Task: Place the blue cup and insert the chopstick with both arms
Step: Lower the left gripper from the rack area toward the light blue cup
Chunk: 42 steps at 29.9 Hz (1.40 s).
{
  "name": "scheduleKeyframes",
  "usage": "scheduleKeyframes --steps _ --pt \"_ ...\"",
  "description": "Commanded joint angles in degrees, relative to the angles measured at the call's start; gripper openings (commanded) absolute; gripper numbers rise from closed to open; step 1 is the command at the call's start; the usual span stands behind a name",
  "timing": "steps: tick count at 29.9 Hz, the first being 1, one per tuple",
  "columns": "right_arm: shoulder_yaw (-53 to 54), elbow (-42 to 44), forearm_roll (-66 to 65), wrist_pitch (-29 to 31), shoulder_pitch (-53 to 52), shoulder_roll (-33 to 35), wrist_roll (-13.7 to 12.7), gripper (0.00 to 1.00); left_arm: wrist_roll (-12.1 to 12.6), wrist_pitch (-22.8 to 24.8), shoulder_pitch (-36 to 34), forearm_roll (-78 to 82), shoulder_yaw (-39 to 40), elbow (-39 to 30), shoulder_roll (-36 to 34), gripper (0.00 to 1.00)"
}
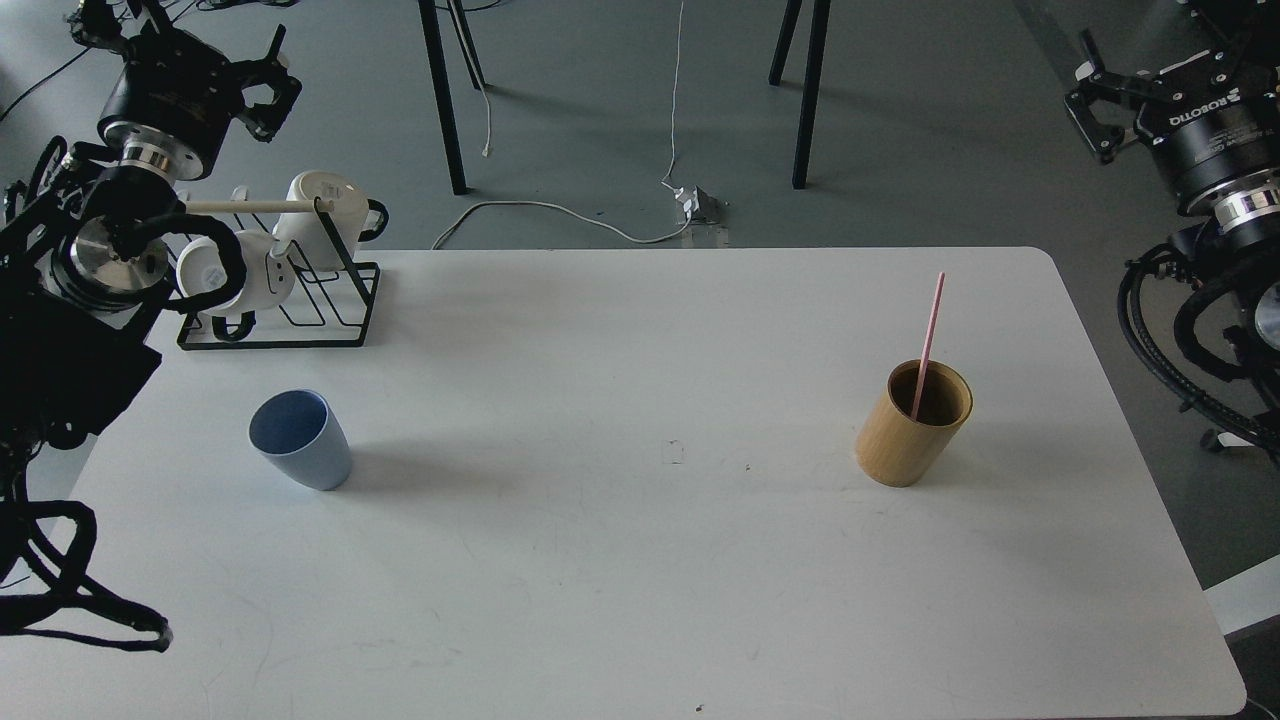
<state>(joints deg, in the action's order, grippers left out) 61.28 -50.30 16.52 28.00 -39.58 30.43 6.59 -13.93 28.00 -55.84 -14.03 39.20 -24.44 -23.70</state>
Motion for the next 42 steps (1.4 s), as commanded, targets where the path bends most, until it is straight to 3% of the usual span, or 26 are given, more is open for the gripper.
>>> scheduleKeyframes --steps 1,9,14,18,24,34,42 --pt "0.50 -0.32 0.00 -0.14 -0.06 0.07 0.18 1.00 -0.05 0.00 0.29 -0.03 1.23 0.00 -0.73 1.00" --pt "0.77 -0.94 0.00 -0.66 -0.06 0.07 0.53 1.00 0.21 0.00 0.02 -0.03 1.58 -2.53 -1.35 1.00" --pt "0.77 -0.85 0.00 -0.31 0.03 -0.19 0.62 1.00 0.65 0.00 0.64 3.29 -1.57 -15.97 -9.33 1.00" --pt "0.68 -0.85 0.00 -0.14 0.29 -0.28 0.62 1.00 0.57 0.00 -0.94 19.52 -3.78 -22.40 -17.59 1.00" --pt "0.77 -0.94 0.00 0.00 0.64 -0.28 0.79 1.00 0.04 0.00 -3.76 39.49 -4.48 -25.21 -22.87 0.99" --pt "0.85 -1.38 -0.09 0.00 1.35 0.07 0.88 1.00 -0.66 0.00 2.75 66.73 -5.36 -45.68 -40.27 0.95" --pt "0.33 -1.38 -0.18 0.00 1.44 -0.28 0.88 1.00 -4.79 0.00 5.47 91.43 -10.01 -50.71 -41.52 0.91"
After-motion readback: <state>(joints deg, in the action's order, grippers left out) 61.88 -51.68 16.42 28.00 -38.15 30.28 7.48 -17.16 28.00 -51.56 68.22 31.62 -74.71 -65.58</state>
